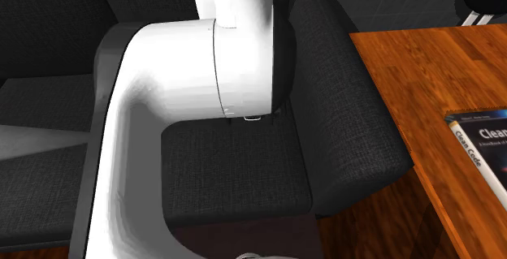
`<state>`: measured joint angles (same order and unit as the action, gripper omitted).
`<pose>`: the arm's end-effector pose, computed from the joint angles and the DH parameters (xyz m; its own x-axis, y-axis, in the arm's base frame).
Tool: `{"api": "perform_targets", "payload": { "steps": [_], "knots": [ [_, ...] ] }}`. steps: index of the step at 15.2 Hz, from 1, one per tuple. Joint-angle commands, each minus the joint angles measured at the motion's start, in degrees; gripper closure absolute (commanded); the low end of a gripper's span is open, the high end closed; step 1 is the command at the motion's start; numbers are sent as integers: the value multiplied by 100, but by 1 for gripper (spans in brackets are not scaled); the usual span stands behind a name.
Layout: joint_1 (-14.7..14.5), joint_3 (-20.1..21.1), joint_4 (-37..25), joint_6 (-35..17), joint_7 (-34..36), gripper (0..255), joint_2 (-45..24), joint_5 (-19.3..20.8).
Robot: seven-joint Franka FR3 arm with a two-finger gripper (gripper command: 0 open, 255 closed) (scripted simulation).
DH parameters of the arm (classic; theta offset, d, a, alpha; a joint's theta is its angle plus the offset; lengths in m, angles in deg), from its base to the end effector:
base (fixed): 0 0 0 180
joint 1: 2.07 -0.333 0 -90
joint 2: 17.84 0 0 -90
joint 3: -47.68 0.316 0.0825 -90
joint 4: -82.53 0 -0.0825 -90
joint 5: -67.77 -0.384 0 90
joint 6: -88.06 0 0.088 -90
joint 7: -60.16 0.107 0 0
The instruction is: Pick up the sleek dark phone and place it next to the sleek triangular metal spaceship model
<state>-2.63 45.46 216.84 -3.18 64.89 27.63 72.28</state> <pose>0.3070 -0.0210 0.6003 0.9940 -0.0991 0.0455 -0.1013 -0.9937 0.0475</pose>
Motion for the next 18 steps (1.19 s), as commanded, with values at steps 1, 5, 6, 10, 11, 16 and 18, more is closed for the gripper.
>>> {"api": "perform_targets", "payload": {
  "steps": [1,5,6,10,11,16,18],
  "knots": [
    [0,0,0,0,0,0,0,0],
    [5,-131,124,-729,8,0,-635,-67],
    [3,-165,135,-906,7,0,-809,-88],
    [-11,-292,101,-1587,-22,0,-1557,-195],
    [-17,-324,72,-1748,-35,0,-1755,-229],
    [-57,-473,-186,-2482,-141,0,-2797,-454],
    [-75,-527,-344,-2736,-203,0,-3231,-573]
  ]
}}
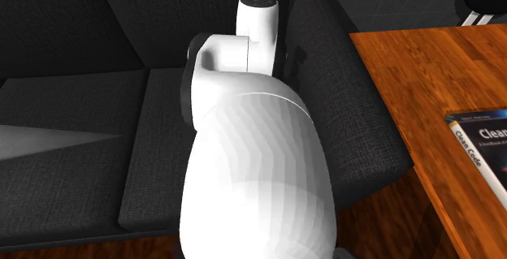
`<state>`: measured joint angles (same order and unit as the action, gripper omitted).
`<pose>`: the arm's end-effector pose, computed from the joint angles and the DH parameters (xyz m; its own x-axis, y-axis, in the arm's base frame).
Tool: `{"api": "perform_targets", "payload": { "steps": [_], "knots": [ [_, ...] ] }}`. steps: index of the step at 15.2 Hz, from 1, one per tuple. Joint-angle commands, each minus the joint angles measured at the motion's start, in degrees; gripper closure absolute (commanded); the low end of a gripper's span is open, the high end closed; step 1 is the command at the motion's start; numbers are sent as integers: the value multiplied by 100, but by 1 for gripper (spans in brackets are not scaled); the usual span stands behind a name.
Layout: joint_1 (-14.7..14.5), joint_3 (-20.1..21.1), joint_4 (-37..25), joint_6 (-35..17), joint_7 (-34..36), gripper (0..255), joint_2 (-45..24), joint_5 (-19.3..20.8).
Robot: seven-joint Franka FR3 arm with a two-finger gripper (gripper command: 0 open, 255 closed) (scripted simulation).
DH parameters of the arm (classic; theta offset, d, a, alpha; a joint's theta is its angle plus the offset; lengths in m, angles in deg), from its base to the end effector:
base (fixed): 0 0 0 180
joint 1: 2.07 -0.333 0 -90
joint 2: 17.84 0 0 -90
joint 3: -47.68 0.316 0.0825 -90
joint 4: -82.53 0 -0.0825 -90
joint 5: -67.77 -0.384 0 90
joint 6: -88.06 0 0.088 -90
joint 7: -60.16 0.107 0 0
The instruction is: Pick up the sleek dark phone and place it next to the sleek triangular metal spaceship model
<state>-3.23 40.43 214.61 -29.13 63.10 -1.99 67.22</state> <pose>0.4613 -0.0508 0.4573 0.9875 -0.1570 0.0122 -0.1564 -0.9867 -0.0437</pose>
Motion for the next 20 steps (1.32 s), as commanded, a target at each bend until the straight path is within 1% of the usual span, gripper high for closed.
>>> {"api": "perform_targets", "payload": {
  "steps": [1,5,9,16,20],
  "knots": [
    [-24,-48,-211,-258,-60,0,-489,-134],
    [-37,-117,-647,-656,-228,0,-1382,-441],
    [-10,-131,-1145,-913,-397,0,-2202,-755],
    [-21,-91,-943,-1406,-468,0,-2499,-864],
    [-21,-87,-929,-1446,-475,0,-2526,-874]
  ]
}}
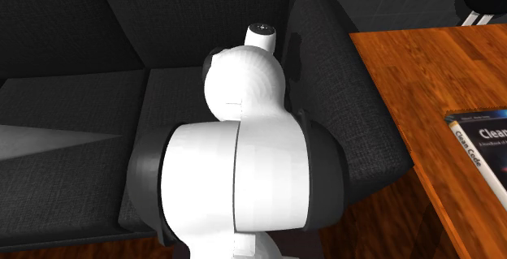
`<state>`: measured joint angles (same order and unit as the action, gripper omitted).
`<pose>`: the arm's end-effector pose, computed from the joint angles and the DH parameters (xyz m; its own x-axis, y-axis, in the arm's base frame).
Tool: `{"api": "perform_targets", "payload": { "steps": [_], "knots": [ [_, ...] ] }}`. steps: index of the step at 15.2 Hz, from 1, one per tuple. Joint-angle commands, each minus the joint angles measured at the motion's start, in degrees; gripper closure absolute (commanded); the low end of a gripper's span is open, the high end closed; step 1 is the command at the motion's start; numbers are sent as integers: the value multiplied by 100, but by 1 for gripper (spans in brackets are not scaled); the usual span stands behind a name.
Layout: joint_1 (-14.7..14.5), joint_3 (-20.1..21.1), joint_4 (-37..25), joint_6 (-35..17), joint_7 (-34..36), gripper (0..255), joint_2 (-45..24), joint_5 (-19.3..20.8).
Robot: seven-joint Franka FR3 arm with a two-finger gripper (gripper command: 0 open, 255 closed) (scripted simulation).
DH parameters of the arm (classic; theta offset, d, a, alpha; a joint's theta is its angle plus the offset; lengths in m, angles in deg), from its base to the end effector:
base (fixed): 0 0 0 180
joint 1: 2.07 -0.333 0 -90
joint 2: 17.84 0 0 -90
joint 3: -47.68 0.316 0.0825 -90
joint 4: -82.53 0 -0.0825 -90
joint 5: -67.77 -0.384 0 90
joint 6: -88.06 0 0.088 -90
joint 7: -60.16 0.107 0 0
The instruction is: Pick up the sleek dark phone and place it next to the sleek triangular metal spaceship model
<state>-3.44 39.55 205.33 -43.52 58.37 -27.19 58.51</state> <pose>0.5565 -0.0615 0.3280 0.9815 -0.1912 -0.0093 -0.1911 -0.9767 -0.0971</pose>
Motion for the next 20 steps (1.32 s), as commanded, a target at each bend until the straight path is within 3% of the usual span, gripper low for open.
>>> {"api": "perform_targets", "payload": {
  "steps": [1,4,5,14,20],
  "knots": [
    [0,0,-1,-7,-2,0,-6,-2],
    [0,0,-1,-6,-1,0,-5,-2],
    [0,0,-1,-6,-1,255,-5,-2],
    [0,0,-1,-7,-2,255,-6,-2],
    [-8,-20,-165,412,95,255,258,97]
  ]
}}
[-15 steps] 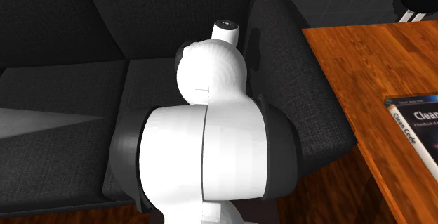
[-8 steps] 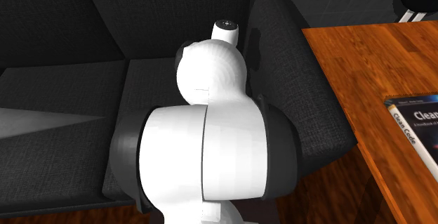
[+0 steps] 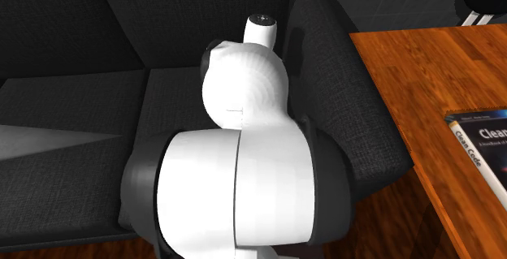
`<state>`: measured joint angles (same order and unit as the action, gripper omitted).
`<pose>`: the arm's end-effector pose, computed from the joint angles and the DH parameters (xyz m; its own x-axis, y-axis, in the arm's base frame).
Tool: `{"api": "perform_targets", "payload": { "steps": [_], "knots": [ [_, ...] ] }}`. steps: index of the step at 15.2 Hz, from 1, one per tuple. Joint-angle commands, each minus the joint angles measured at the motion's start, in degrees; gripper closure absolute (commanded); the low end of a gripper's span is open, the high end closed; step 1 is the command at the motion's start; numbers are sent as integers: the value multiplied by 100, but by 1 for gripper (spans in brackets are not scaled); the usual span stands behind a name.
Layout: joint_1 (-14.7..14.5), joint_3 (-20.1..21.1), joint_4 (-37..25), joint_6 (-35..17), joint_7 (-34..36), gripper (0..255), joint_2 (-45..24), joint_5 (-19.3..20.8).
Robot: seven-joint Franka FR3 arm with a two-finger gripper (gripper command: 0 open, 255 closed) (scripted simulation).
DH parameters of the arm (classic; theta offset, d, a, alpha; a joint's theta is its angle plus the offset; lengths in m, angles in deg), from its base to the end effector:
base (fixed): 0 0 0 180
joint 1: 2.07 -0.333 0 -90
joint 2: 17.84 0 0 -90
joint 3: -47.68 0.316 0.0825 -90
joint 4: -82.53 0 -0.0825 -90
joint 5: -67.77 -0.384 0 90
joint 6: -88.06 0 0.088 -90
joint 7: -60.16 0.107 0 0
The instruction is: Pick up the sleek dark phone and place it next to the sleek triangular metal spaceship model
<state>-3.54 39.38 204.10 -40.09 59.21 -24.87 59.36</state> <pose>0.5561 -0.0612 0.3546 0.9815 -0.1911 -0.0086 -0.1910 -0.9768 -0.0971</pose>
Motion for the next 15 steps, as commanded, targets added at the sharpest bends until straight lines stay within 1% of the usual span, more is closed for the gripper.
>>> {"api": "perform_targets", "payload": {
  "steps": [1,15],
  "knots": [
    [0,-6,-73,140,26,255,67,27],
    [-4,-23,-648,1147,201,255,515,184]
  ]
}}
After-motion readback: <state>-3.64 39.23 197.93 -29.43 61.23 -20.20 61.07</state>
